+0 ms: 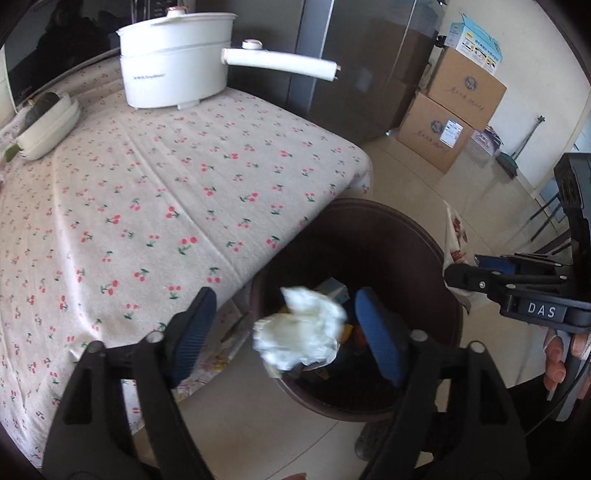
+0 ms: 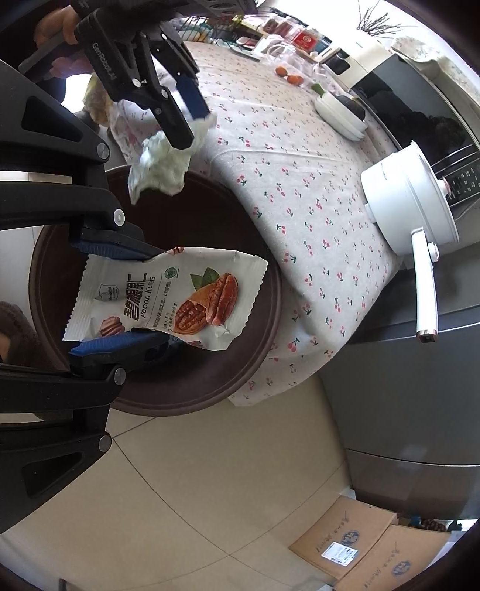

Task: Collect trash
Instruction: 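Carry pecan bag and tissue over the bin and open both tools to drop them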

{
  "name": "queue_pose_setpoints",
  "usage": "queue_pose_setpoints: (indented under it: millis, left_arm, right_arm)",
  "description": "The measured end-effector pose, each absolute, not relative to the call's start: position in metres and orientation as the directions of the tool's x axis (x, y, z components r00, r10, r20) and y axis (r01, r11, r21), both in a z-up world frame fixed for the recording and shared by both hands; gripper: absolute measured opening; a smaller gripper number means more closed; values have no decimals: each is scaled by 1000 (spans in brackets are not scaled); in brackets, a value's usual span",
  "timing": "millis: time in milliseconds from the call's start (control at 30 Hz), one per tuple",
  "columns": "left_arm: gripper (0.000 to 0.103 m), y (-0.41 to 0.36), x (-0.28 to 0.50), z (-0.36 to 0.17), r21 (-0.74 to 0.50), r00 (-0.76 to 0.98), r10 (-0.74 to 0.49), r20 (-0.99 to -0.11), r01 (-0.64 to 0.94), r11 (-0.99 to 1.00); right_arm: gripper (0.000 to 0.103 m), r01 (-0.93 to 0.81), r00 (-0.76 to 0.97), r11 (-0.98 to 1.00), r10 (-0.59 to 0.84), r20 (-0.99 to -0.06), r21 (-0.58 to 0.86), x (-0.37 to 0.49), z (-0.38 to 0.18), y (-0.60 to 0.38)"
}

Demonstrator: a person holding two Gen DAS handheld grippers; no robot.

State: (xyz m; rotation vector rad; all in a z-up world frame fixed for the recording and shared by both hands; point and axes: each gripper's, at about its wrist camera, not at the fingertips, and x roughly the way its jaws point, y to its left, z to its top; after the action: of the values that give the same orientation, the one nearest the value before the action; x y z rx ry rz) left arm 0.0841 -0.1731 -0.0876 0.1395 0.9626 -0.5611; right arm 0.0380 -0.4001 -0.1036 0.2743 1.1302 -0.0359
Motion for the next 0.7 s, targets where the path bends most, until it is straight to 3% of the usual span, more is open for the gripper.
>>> queue_pose_setpoints:
  millis: [400,433,500,533,700]
  left_arm:
    - [89,-113,83,-87,-122,473,-294,-831,360,925]
    - [90,-109,82,-86,-116,477,-284,-832,350,930]
    - [96,-99,79,-85,-118,474,-273,-837,331,936]
    - [100,-94,78,-84,-121,469,-269,-841,322,939]
    - [101,-71,65,-77,-92,499,-225,-837,276,957]
  right_arm:
    - [39,144,419,973,105,-902,180,48,-108,-386]
    - [43,140,420,974,104,-902,178,49,-108,-383]
    - [62,148,418,974,94,-904,170,50,-108,-379]
    - [77,153,414,974,90,-906,166,50,-109,-377]
    - [87,140,404,982,63,-913,130,47,-107,-363]
